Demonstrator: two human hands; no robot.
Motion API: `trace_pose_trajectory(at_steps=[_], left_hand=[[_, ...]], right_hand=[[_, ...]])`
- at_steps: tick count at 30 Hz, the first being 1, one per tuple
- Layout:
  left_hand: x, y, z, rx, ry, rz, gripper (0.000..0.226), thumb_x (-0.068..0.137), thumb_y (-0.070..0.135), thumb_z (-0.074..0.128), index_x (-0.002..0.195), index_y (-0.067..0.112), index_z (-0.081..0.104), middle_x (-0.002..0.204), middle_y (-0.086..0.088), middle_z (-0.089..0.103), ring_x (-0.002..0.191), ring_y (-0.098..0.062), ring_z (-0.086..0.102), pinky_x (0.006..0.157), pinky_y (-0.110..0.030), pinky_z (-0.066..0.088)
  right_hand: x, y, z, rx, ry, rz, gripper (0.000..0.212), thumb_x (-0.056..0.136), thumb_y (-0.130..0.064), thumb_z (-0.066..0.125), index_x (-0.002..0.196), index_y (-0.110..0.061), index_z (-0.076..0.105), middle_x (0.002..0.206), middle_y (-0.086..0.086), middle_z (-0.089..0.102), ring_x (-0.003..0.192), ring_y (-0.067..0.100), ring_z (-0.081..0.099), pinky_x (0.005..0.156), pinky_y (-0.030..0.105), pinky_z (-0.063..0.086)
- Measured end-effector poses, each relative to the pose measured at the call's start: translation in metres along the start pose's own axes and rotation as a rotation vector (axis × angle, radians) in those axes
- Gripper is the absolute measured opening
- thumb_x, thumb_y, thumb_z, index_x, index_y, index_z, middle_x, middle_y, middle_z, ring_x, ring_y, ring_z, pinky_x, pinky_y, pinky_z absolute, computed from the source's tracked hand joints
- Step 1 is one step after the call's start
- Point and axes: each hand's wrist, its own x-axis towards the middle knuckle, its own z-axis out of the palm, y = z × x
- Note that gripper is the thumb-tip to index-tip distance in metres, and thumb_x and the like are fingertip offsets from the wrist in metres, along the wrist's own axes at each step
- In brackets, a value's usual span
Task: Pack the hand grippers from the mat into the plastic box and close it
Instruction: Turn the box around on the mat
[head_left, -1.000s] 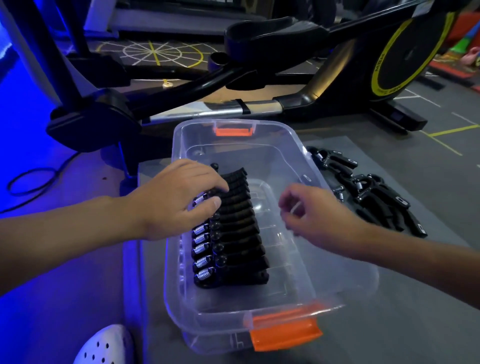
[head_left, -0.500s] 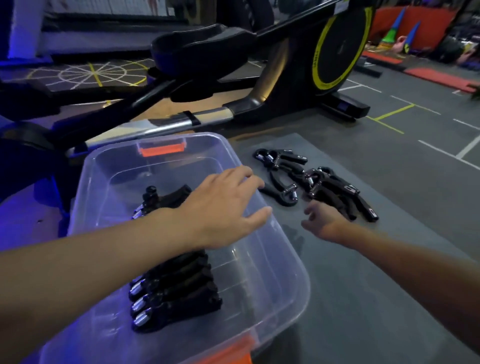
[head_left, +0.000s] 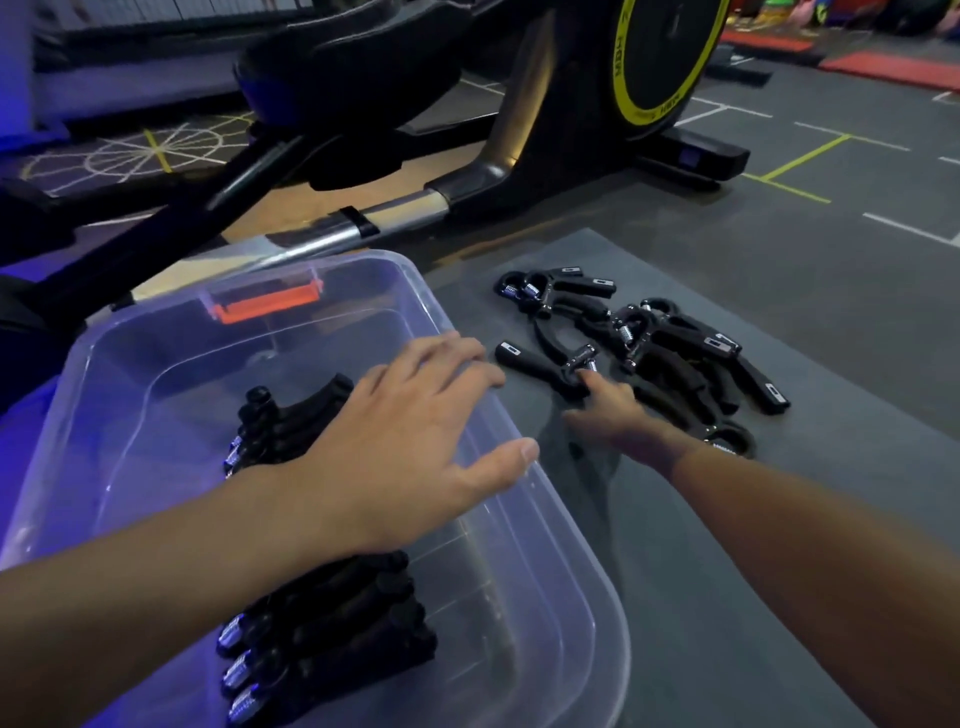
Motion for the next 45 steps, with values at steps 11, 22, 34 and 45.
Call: trace_pose_trajectory(at_steps=[11,22,34,45], left_hand=[[-0.003,0.0,0.001,0.008,-0.006,-0.003,0.075,0.079,0.079,0.012,0.14,0.038,0.03,0.153,0.018,0.016,0.143,-0.003,0.002,0.116,-0.042,0.02],[-0.014,-0.004,-0.016,0.045,-0.056,0.014,0.068,0.086,0.069,0.012,0.145,0.039,0.028,0.16,0.011,0.017,0.147,-0.007,0.011,0.118,-0.038,0.017],[-0.127,-0.029,-0.073,0.12,0.135,-0.544,0.041,0.094,0.043,0.044,0.128,0.02,0.046,0.137,-0.004,0.042,0.122,-0.032,0.044,0.095,-0.048,0.041],[-0.163,-0.037,-0.06,-0.173,0.101,-0.717,0.03,0.092,0.032,0.052,0.114,0.012,0.048,0.123,-0.007,0.032,0.084,-0.03,0.056,0.072,-0.033,0.04]], right_hand=[[-0.017,0.019,0.017,0.057,0.108,-0.12,0.047,0.068,-0.007,0.072,0.112,-0.012,0.057,0.086,0.001,0.064,0.088,0.027,0.062,0.075,0.034,0.048],[-0.052,-0.004,-0.018,0.018,0.048,-0.188,0.021,0.08,-0.011,0.065,0.101,-0.008,0.067,0.092,0.007,0.069,0.087,0.026,0.063,0.07,0.026,0.043],[-0.194,-0.121,-0.09,0.016,-0.197,-0.413,0.04,0.09,-0.034,0.063,0.124,-0.023,0.047,0.097,0.001,0.065,0.075,0.012,0.06,0.061,0.024,0.047],[-0.252,-0.115,-0.07,0.13,-0.245,-0.231,0.075,0.087,-0.022,0.066,0.146,-0.024,0.021,0.116,0.006,0.055,0.076,0.016,0.06,0.058,0.026,0.05]])
